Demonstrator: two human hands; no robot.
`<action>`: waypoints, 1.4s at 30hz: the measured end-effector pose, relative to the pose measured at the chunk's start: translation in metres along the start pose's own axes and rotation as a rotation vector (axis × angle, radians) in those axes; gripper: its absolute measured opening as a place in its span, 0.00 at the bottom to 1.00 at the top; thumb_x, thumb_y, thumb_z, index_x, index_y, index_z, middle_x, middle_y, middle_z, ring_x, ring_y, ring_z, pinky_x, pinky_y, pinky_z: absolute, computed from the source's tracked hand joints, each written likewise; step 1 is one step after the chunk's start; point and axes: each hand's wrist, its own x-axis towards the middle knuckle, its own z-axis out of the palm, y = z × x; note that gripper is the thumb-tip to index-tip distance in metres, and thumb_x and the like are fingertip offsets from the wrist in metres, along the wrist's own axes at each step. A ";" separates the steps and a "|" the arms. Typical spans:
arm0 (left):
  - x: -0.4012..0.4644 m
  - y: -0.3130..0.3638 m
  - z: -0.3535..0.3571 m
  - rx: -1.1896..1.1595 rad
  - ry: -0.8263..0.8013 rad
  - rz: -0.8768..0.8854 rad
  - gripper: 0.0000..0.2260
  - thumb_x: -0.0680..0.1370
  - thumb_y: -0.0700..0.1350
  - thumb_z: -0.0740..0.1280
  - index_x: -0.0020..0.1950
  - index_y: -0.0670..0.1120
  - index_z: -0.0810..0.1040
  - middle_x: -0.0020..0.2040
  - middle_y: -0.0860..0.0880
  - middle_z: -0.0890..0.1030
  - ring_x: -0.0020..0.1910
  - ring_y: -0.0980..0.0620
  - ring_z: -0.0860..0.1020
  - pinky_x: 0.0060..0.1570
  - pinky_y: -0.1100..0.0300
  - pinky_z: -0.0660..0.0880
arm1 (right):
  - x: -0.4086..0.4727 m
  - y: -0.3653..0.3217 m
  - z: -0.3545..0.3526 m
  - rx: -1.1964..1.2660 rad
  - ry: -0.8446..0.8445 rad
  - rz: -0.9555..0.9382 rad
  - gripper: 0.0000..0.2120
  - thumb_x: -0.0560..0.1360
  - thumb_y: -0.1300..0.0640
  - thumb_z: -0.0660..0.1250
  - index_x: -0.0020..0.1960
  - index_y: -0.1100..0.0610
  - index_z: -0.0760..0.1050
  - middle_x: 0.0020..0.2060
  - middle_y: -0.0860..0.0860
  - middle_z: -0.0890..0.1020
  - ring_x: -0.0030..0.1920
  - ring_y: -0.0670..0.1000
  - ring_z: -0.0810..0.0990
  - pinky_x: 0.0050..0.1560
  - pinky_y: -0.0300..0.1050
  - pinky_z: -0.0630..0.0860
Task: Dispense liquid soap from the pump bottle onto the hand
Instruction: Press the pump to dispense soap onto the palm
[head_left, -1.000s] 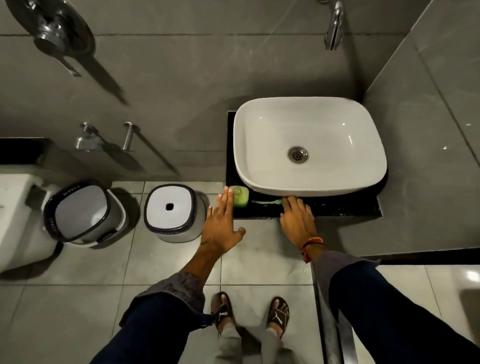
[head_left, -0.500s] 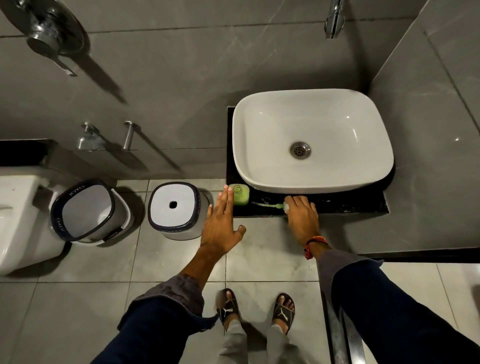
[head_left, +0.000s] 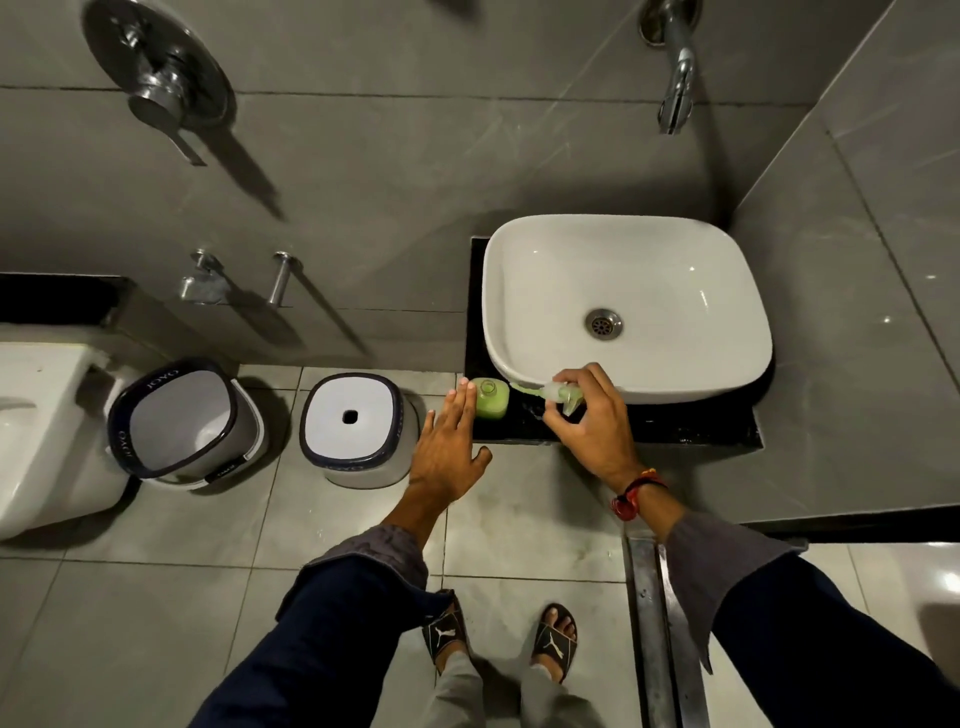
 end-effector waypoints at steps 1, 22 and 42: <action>-0.001 -0.001 0.000 0.009 -0.008 -0.005 0.42 0.81 0.53 0.65 0.84 0.47 0.40 0.85 0.49 0.43 0.84 0.47 0.44 0.82 0.42 0.51 | 0.002 -0.007 0.002 0.002 -0.006 -0.010 0.13 0.69 0.58 0.72 0.52 0.54 0.76 0.47 0.48 0.76 0.44 0.43 0.76 0.47 0.26 0.72; 0.007 -0.003 0.003 -0.020 -0.009 -0.016 0.43 0.81 0.54 0.66 0.84 0.47 0.39 0.85 0.49 0.43 0.84 0.47 0.44 0.82 0.44 0.48 | 0.034 -0.039 0.068 -0.088 -0.159 0.158 0.12 0.74 0.56 0.76 0.54 0.60 0.81 0.49 0.55 0.82 0.48 0.51 0.80 0.47 0.38 0.78; 0.003 -0.007 0.015 0.098 0.023 -0.010 0.41 0.82 0.52 0.64 0.84 0.46 0.38 0.85 0.48 0.39 0.84 0.48 0.41 0.83 0.44 0.47 | 0.005 -0.054 0.103 -0.066 -0.044 0.301 0.22 0.77 0.53 0.73 0.68 0.61 0.76 0.62 0.58 0.81 0.63 0.57 0.80 0.65 0.55 0.81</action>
